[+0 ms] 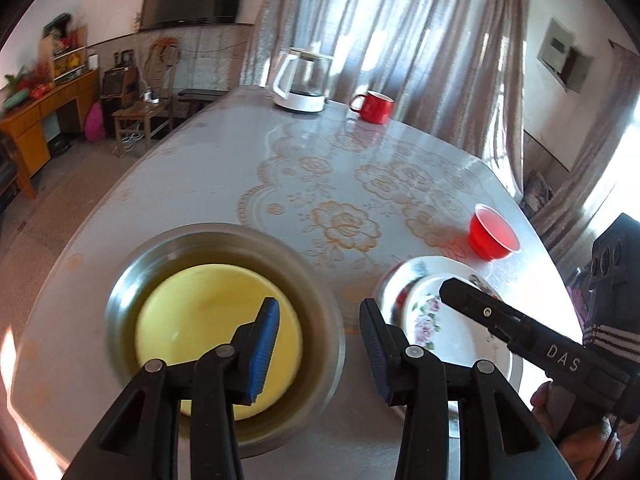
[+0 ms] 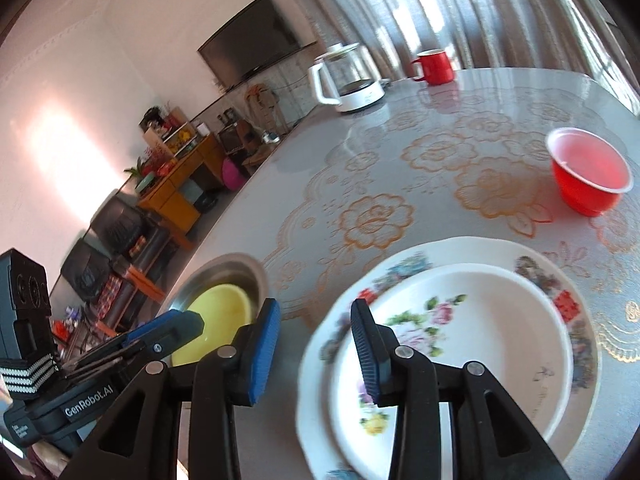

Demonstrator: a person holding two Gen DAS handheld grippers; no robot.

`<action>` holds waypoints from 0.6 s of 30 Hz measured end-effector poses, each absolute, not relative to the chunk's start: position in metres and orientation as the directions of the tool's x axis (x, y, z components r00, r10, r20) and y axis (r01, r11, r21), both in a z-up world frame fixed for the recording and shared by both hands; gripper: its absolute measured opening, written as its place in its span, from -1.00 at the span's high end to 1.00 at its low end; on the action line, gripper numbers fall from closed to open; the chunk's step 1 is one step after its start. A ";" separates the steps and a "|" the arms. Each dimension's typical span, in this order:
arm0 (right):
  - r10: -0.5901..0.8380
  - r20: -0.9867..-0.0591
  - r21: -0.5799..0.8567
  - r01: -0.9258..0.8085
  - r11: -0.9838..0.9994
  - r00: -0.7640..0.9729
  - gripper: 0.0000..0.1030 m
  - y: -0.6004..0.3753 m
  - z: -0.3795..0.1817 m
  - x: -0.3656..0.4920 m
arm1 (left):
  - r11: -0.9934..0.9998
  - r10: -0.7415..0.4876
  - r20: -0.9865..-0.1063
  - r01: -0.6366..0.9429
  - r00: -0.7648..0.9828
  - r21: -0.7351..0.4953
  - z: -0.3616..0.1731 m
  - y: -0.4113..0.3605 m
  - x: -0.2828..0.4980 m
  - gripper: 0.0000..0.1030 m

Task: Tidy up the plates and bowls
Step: 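Move the open left tool to the red plastic bowl's rim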

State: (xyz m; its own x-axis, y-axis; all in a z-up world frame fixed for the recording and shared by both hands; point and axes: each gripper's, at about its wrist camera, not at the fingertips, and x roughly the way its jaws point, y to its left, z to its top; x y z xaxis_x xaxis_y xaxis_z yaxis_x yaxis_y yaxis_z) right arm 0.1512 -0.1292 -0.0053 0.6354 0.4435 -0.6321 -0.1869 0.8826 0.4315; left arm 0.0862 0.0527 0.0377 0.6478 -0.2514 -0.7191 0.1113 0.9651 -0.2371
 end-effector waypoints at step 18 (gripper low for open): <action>0.312 -0.597 0.517 0.057 0.854 0.739 0.28 -0.258 -0.007 0.146 | 0.931 -0.336 -0.759 0.316 0.557 -0.180 0.038 -0.061 0.126 0.18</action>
State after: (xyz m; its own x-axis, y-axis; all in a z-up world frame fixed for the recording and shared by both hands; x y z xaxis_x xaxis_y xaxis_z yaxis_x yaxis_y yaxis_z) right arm 0.1457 -0.2579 -0.0073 0.7386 0.3122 -0.5975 0.0569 0.8543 0.5167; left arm 0.1260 -0.0607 0.0379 0.5573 -0.3359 -0.7593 0.3164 0.9314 -0.1798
